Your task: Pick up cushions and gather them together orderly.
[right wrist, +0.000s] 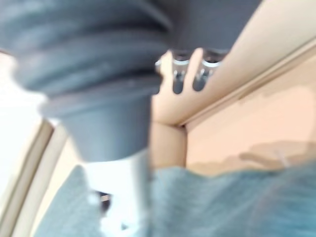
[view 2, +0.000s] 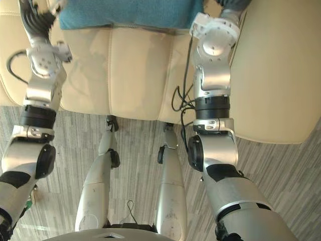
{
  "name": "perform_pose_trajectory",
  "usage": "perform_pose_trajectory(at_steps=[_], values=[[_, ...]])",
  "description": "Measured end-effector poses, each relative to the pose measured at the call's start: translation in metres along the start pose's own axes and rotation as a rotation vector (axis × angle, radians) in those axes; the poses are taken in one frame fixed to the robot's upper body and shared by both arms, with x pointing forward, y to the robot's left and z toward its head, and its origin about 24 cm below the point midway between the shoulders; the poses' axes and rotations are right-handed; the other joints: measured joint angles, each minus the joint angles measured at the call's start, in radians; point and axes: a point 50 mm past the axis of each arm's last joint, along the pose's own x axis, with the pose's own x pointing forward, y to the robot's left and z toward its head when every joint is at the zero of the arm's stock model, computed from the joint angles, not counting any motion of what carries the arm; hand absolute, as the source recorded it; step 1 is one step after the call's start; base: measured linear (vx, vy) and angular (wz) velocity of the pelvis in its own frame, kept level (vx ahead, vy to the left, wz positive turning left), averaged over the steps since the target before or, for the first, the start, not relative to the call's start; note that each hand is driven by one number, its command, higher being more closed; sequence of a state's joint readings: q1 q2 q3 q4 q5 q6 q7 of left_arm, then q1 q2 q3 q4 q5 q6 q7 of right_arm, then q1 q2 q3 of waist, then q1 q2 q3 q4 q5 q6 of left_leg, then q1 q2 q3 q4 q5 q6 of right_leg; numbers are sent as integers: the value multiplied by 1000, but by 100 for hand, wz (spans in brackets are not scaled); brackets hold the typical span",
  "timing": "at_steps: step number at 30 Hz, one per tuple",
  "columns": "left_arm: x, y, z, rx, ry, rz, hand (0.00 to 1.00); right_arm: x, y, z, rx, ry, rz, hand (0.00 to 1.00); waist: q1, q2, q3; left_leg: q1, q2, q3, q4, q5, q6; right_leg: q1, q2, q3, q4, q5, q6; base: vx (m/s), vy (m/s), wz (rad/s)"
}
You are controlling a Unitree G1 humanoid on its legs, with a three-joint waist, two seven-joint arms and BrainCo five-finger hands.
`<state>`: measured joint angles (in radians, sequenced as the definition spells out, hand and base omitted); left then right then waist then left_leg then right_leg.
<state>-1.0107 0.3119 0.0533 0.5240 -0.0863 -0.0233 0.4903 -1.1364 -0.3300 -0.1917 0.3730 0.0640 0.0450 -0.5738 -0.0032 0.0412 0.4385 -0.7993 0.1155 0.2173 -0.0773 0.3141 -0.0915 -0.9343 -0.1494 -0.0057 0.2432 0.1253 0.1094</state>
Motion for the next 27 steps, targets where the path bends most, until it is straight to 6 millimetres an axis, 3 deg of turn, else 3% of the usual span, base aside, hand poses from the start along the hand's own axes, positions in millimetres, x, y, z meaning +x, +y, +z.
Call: perform_pose_trajectory(at_steps=[3,9,12,13,16,19,21,23,26,27], values=[[-3,10,-11,-5,38,24,0,5,-16,-3,1,8,-40,0,-6,0,0,16,4,11,0,0,0,-4,2,14,25,-9,-4,-19,-60,-10],[-3,31,-8,-27,5,61,0,1,-42,-16,-3,32,-77,0,-3,0,0,47,13,20,0,0,-1,7,15,20,56,-20,-12,-35,-67,-6],[-9,51,-13,-12,-6,92,0,-13,-64,-28,-36,38,-83,0,-5,0,0,89,18,19,0,-7,-7,46,18,17,62,-30,-13,-36,-83,-1],[-18,63,-18,4,-15,96,0,-25,-80,-32,-59,28,-90,0,-6,0,0,126,18,18,0,-14,-6,83,18,16,64,-39,-12,-30,-88,4],[-33,75,-30,30,3,96,0,-42,-96,-39,-96,24,-70,0,-5,0,0,177,14,13,0,-21,-3,133,16,9,76,-57,-13,-9,-85,9],[-70,93,-56,66,66,45,0,-85,-125,-55,-162,81,-43,0,-6,-1,-2,265,9,-14,19,-43,2,230,6,-16,117,-110,-14,48,-114,27],[-106,101,-87,66,195,19,0,-124,-143,-78,-203,204,-26,0,-4,-8,-14,334,5,-29,60,-91,5,314,-9,-37,143,-155,-14,76,-90,26],[-162,115,-126,82,405,17,0,-171,-158,-106,-230,395,-4,0,-1,-20,-80,383,5,-28,97,-140,0,379,-14,-42,147,-192,-16,119,-65,5],[-215,126,-157,94,617,23,0,-219,-174,-128,-285,585,50,0,0,-25,-141,451,10,-27,113,-170,-4,465,-13,-52,119,-199,-11,131,-23,-3],[-242,131,-174,110,732,28,0,-241,-180,-142,-306,691,76,0,1,-29,-167,489,17,-23,124,-187,-9,517,-7,-53,98,-200,-10,142,-10,-11]])
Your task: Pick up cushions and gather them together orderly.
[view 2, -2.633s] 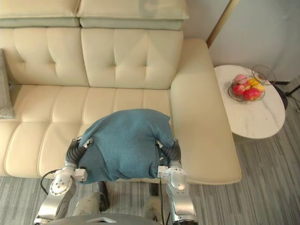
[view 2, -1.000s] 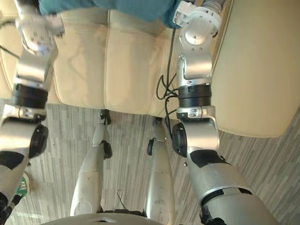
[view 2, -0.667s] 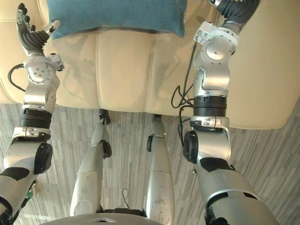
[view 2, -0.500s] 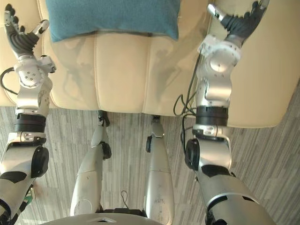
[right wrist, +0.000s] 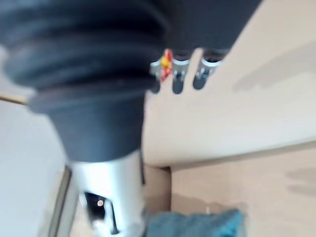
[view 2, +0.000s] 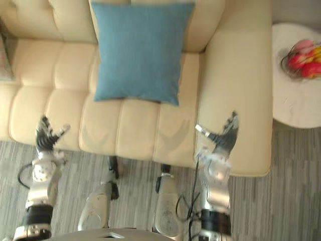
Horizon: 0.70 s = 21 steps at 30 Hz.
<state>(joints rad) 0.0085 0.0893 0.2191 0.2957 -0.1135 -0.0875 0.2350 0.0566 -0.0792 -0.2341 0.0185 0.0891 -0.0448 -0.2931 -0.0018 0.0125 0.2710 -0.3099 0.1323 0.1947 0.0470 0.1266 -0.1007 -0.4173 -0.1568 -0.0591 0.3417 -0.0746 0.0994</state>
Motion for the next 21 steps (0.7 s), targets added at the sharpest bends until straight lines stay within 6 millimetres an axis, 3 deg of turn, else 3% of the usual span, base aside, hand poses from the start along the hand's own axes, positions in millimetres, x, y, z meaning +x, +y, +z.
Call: perform_pose_trajectory(at_steps=[1,4,7,10,14,18,21], values=[[-4,1,-12,2,50,4,0,-4,1,-11,-8,46,13,0,1,-2,-14,17,3,3,5,-10,-2,22,3,0,-13,-1,1,133,-3,-16],[-33,13,-78,-14,343,73,0,-30,6,-65,-48,279,82,0,3,-17,-91,107,19,23,4,-47,-9,127,19,1,-73,-1,2,114,7,-19],[-62,20,-121,-17,562,117,0,-54,3,-108,-151,467,111,0,2,-28,-150,156,30,28,-4,-58,-22,191,29,-6,-125,7,2,101,1,-8],[-85,24,-147,-7,704,122,0,-76,-6,-141,-221,636,125,0,5,-32,-187,215,31,36,-41,-58,-26,252,38,-5,-181,21,4,81,12,-8],[-103,27,-164,30,818,97,0,-104,-22,-174,-256,860,87,0,7,-36,-220,286,23,49,-92,-55,-30,319,43,8,-247,45,7,75,21,-13],[-105,38,-167,92,844,75,0,-120,-31,-186,-277,965,88,0,1,-44,-221,331,13,59,-114,-55,-30,357,42,29,-275,61,11,53,26,-14],[-100,42,-166,134,837,59,0,-117,-30,-187,-290,970,95,0,4,-61,-217,340,7,88,-122,-55,-29,349,42,67,-295,88,11,-11,21,-32]])
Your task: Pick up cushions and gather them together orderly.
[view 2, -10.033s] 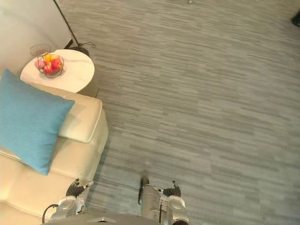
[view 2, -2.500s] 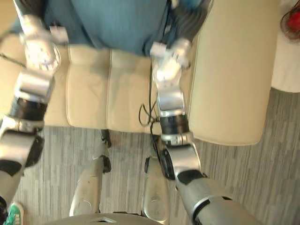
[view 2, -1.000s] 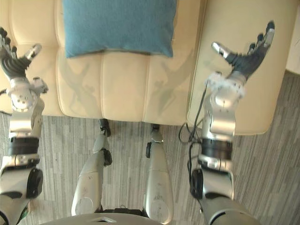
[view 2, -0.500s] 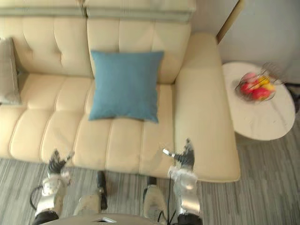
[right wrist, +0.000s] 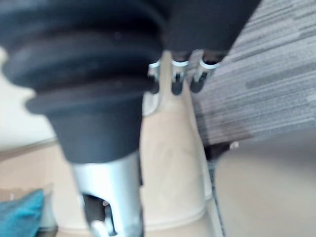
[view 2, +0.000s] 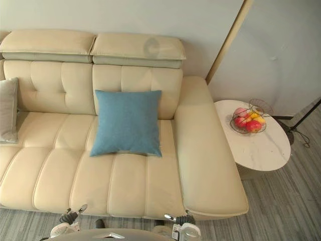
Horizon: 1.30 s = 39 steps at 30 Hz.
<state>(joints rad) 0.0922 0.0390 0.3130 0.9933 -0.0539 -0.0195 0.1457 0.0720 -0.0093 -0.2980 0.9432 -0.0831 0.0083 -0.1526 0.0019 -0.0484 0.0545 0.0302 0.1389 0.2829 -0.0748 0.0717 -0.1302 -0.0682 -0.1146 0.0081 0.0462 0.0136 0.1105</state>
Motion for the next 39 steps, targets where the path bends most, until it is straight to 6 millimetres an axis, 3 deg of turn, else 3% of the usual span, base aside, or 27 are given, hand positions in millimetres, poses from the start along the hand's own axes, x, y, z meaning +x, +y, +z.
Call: perform_pose_trajectory(at_steps=[2,4,5,6,7,8,9,11,13,14,16,17,18,19,20,21,22,24,25,27,28,31,33,36,39], values=[[1,0,3,0,-5,4,0,1,6,4,-1,-4,14,0,3,-16,18,-1,-2,26,9,-3,2,-7,0,20,-9,27,-4,-59,20,-40],[2,-2,7,-5,-16,11,0,1,10,5,-11,-7,26,0,9,-33,30,-48,1,29,82,-52,11,-38,0,-14,-2,74,-29,-123,20,-51],[2,-5,11,-15,-25,14,0,1,12,9,-35,-22,37,0,26,-36,36,-103,-2,-2,157,-101,59,-87,11,-42,9,133,-61,-170,44,-107],[2,-3,11,-34,-25,27,0,2,13,13,-54,-34,42,0,52,-15,44,-133,33,-4,188,-108,75,-94,36,-68,-3,172,-63,-209,38,-108],[2,-4,13,-36,-31,30,0,2,16,16,-49,-43,47,0,45,-4,59,-141,47,0,210,-111,78,-116,29,-118,141,72,-74,-251,17,-53],[3,-2,18,-34,-53,42,0,1,17,11,-24,-30,47,0,36,-5,59,-148,50,-18,221,-110,80,-142,14,-151,395,-68,-82,-218,-31,25],[3,-1,24,-27,-75,46,0,1,17,10,-34,-26,43,0,38,-10,60,-156,49,-46,235,-106,83,-127,1,-160,565,-125,-56,-151,-40,57],[3,2,26,-24,-82,54,0,-1,19,5,-45,-12,50,0,41,-20,54,-170,38,-88,238,-74,79,-62,-15,-156,693,-162,-7,-106,-51,61],[3,6,24,-32,-83,75,0,0,25,13,-40,-31,63,0,63,-36,50,-232,20,-97,267,-33,70,-7,-22,-145,618,-168,15,-166,-96,27],[2,4,23,-44,-76,75,0,3,26,25,-43,-58,64,0,77,-38,49,-266,21,-91,265,1,73,15,0,-160,525,-222,2,-291,-115,-3],[0,-8,23,-77,-80,56,0,7,26,51,-54,-129,42,0,103,9,76,-316,44,-83,218,70,57,54,29,-198,330,-292,-35,-398,-165,-17],[0,-10,24,-76,-83,53,0,7,27,55,-61,-142,42,0,106,17,81,-324,48,-80,209,84,55,55,36,-200,303,-301,-38,-343,-166,-17],[0,-15,25,-73,-86,41,0,8,28,63,-70,-165,44,0,106,42,96,-333,61,-81,189,119,55,59,52,-208,267,-309,-37,-232,-104,-11],[-1,-18,25,-73,-84,32,0,8,28,65,-72,-172,41,0,104,58,104,-332,69,-82,176,140,51,60,62,-215,260,-308,-37,-399,-130,6],[-2,-24,22,-61,-80,15,0,7,26,62,-76,-165,36,0,96,81,107,-323,75,-85,119,217,43,42,72,-234,269,-298,-54,-392,-103,22],[-3,-27,22,-55,-84,4,0,7,23,55,-75,-145,26,0,93,74,109,-319,67,-84,113,216,24,34,62,-251,274,-295,-62,-358,-61,22],[-3,-29,26,-58,-94,-2,0,7,23,51,-71,-131,24,0,94,72,110,-312,62,-83,131,185,25,30,52,-256,277,-291,-67,-187,22,2],[-3,-30,26,-52,-96,-5,0,7,17,46,-70,-114,-6,0,82,52,112,-287,5,-81,287,-7,55,-4,-1,-226,266,-262,-66,-207,85,-22],[-3,-29,24,-49,-93,-5,0,7,17,47,-69,-117,-8,0,78,52,112,-285,3,-81,322,-45,60,-12,-5,-215,259,-249,-62,-170,119,-50],[-4,-29,20,-49,-82,-1,0,5,18,45,-60,-118,-4,0,79,54,113,-241,5,-95,438,-215,53,-47,-13,-144,242,-202,-32,-117,177,-76],[-4,-28,20,-50,-81,-1,0,5,19,44,-56,-117,-3,0,77,63,113,-227,2,-89,432,-230,54,-46,-11,-128,243,-199,-27,-132,218,-76],[-3,-22,17,-57,-73,12,0,2,23,29,-32,-73,6,0,61,30,99,-207,-34,-33,415,-251,46,-44,-25,-52,172,-125,1,-101,194,-55],[-3,-19,15,-50,-62,18,0,2,23,30,-29,-76,5,0,50,17,90,-191,-65,-33,368,-257,55,-45,-36,-36,121,-71,-9,-73,182,-61],[-3,-20,13,-20,-57,15,0,2,24,28,-25,-67,6,0,49,17,89,-156,-95,-37,327,-258,57,-47,-35,-17,82,-26,-29,-25,133,-71],[-3,-24,10,30,-46,-8,0,2,20,25,-15,-59,-6,0,33,24,82,-128,-96,-26,307,-241,77,-37,-19,12,61,-13,-24,58,44,-53]])
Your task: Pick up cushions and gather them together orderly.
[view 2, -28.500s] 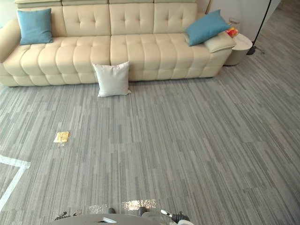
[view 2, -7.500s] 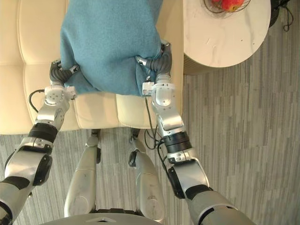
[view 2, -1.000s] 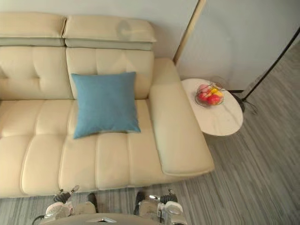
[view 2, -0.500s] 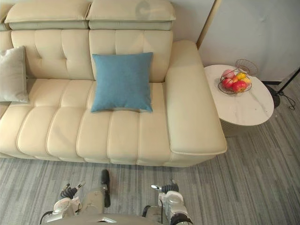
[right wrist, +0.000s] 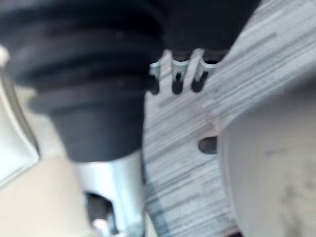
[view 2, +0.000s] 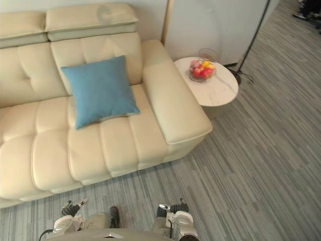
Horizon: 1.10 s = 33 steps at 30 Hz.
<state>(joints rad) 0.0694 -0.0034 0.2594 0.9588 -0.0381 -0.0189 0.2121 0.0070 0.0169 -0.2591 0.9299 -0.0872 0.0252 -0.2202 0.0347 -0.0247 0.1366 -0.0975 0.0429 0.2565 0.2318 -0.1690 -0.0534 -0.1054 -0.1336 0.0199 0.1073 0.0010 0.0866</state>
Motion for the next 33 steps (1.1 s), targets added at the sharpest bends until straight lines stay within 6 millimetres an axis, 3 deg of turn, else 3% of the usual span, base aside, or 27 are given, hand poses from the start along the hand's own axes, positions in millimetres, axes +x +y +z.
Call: perform_pose_trajectory(at_steps=[5,7,8,9,11,12,13,16,17,18,19,20,21,23,24,26,29,31,32,33], values=[[1,-10,6,90,-21,-54,0,1,-3,1,-3,-3,-5,0,-8,11,-2,25,31,58,-7,16,17,-30,43,42,-4,22,-5,92,-26,-53],[1,-14,8,119,-27,-66,0,2,1,9,-8,-26,7,0,-4,21,0,31,63,111,-10,16,17,-92,76,-12,31,71,-48,50,-48,-126],[1,-17,7,143,-26,-76,0,3,2,14,-22,-42,12,0,-2,28,-1,33,79,145,-19,16,18,-117,84,-82,37,94,-81,10,-110,-130],[1,-22,10,181,-39,-95,0,5,2,22,-25,-60,13,0,-7,44,8,47,96,212,-42,17,18,-140,58,-246,63,58,-135,-3,-112,-134],[0,-28,12,241,-57,-124,0,6,-2,19,-27,-50,2,0,-7,36,9,89,84,301,-51,17,16,-151,-22,-531,175,-58,-158,-13,-101,-133],[0,-27,11,265,-58,-131,0,6,-4,17,-35,-36,0,0,-17,47,17,129,77,349,-52,16,13,-135,-44,-613,196,-80,-169,-13,-107,-120],[0,-27,12,268,-59,-131,0,7,-6,18,-39,-43,-6,0,-21,56,20,138,75,349,-60,18,8,-134,-40,-611,197,-86,-170,3,-161,-101],[-1,-29,8,311,-57,-146,0,9,-14,19,-67,-42,-27,0,-30,86,19,175,72,347,-139,-15,-31,-161,9,-588,206,-154,-146,35,-184,-103],[-2,-27,3,314,-41,-143,0,10,-16,21,-69,-46,-32,0,-26,105,10,176,97,374,-140,-51,-47,-178,12,-584,264,-206,-168,66,-204,-81],[-2,-27,2,329,-37,-147,0,10,-17,24,-68,-64,-35,0,-40,87,15,174,120,410,-37,-89,-75,-178,-9,-567,363,-270,-172,136,-223,-93],[-2,-25,2,326,-37,-140,0,9,-21,17,-60,-44,-43,0,-41,90,26,165,182,408,111,-118,-102,-158,2,-539,382,-265,-141,229,-246,-106],[-1,-29,6,342,-50,-152,0,9,-21,18,-65,-43,-43,0,-30,99,30,91,268,341,343,-126,-59,-137,56,-482,357,-271,-147,267,-230,-148],[-2,-32,10,348,-71,-163,0,10,-21,19,-63,-46,-46,0,-23,96,32,29,290,255,499,-144,-35,-123,90,-424,333,-271,-172,192,-183,-143],[-3,-36,13,341,-86,-169,0,9,-20,18,-60,-41,-45,0,-21,106,39,-32,272,151,590,-165,-40,-93,121,-367,307,-262,-192,197,-61,-125],[-3,-38,16,332,-96,-173,0,9,-21,15,-45,-31,-49,0,-17,95,49,-66,245,92,600,-175,-40,-67,141,-314,292,-261,-193,389,-3,-167],[-4,-41,22,314,-125,-178,0,8,-22,10,-45,-19,-52,0,5,97,57,-132,192,13,560,-182,-33,-23,161,-226,271,-262,-194,291,52,-151],[-6,-45,28,295,-157,-184,0,7,-21,7,-41,-13,-52,0,27,94,60,-220,104,-115,350,-155,-40,22,168,-84,243,-271,-177,293,175,-145],[-6,-46,30,286,-169,-186,0,7,-21,6,-32,-8,-55,0,37,96,59,-236,62,-214,180,-86,-49,44,174,7,224,-285,-148,331,280,-141],[-6,-46,30,280,-171,-186,0,6,-21,4,-26,-3,-59,0,48,92,57,-227,52,-241,165,-8,-41,53,176,59,223,-298,-125,475,417,-157],[-6,-44,29,281,-167,-185,0,6,-21,2,-19,4,-62,0,48,87,38,-216,32,-247,182,37,-6,56,169,117,221,-313,-102,429,380,-141]])
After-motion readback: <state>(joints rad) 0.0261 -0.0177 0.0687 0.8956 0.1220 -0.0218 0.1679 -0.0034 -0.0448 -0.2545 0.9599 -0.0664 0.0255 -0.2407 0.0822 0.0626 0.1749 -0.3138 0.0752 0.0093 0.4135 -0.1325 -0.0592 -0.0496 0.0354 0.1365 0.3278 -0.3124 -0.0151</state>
